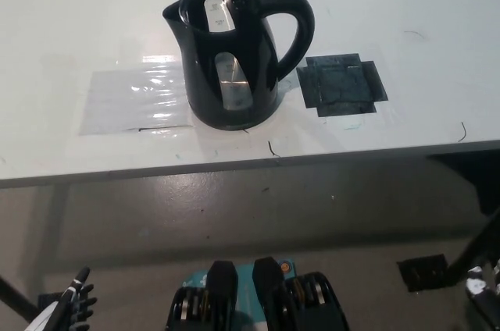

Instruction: The robot uses its right hand to push down on the lid of a kettle kept in the middle of the desk to close it

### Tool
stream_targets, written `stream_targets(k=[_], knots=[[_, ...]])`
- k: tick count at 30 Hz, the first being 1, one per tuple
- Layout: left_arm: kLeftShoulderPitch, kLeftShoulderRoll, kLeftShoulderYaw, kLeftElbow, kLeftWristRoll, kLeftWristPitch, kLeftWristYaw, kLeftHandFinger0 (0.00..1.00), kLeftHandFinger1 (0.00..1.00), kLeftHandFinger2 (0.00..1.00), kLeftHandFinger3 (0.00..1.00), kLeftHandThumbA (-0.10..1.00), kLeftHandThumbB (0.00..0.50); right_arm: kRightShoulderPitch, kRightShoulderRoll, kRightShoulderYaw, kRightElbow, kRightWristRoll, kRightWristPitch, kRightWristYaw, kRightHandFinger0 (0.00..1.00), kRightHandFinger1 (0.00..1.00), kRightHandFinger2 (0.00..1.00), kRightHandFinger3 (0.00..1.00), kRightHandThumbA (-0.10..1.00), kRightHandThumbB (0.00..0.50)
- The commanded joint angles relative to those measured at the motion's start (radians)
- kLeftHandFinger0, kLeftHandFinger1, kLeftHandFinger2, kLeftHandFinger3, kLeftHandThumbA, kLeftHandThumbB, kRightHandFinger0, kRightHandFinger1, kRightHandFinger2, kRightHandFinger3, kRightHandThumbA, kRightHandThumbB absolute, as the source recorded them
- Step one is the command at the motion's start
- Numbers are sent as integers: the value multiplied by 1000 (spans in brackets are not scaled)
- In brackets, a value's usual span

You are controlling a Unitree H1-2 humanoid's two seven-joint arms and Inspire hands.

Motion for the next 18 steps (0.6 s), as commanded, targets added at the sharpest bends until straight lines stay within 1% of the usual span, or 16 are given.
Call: stream_targets(k=[1,2,3,4,6,7,9,10,12,14,15,16,17,18], knots=[[2,50,35,-61,-12,39,-17,1000,1000,1000,1000,1000,104,-4,-151,-56,-674,-6,210,38,1000,1000,1000,1000,102,1],[4,50,35,-59,-14,36,-18,1000,1000,1000,1000,1000,107,-15,-160,-58,-696,-9,234,38,1000,1000,1000,1000,182,10],[7,49,36,-55,-16,31,-19,1000,1000,1000,1000,1000,107,-33,-175,-61,-728,-14,268,37,1000,1000,1000,1000,225,9],[8,44,39,-56,-21,41,-18,1000,1000,1000,1000,1000,111,-129,-217,-77,-804,-44,321,38,1000,1000,1000,1000,348,52],[16,43,43,-59,-25,42,-19,1000,1000,1000,1000,1000,113,-209,-250,-76,-849,-45,379,39,1000,1000,1000,1000,398,51],[19,42,45,-59,-26,40,-18,1000,1000,1000,1000,1000,112,-286,-276,-73,-876,-45,427,39,1000,1000,1000,1000,455,58],[27,46,45,-61,-26,35,-21,1000,1000,1000,1000,1000,111,-381,-311,-60,-895,-43,490,45,1000,1000,1000,1000,478,55],[29,46,46,-60,-28,33,-22,1000,1000,1000,1000,1000,114,-443,-320,-48,-896,-34,533,42,1000,1000,1000,1000,459,58],[25,51,39,-47,-20,24,-23,1000,1000,1000,1000,1000,133,-580,-330,-14,-882,-50,624,48,1000,1000,1000,1000,477,79],[25,54,36,-45,-16,21,-24,1000,1000,1000,1000,1000,132,-640,-327,10,-849,-46,629,46,1000,1000,1000,1000,480,89],[30,52,33,-44,-13,19,-23,1000,1000,1000,1000,1000,140,-682,-317,30,-813,-40,629,43,1000,1000,1000,1000,440,100],[34,53,30,-44,-12,17,-26,1000,1000,1000,1000,1000,140,-725,-303,50,-775,-33,629,37,1000,1000,1000,1000,424,103],[41,52,27,-51,-9,17,-26,1000,1000,1000,1000,1000,133,-741,-296,61,-757,-33,629,29,1000,1000,1000,1000,384,100],[44,52,25,-55,-6,17,-25,1000,1000,1000,1000,1000,140,-762,-287,74,-733,-19,629,16,1000,1000,1000,1000,342,101]])
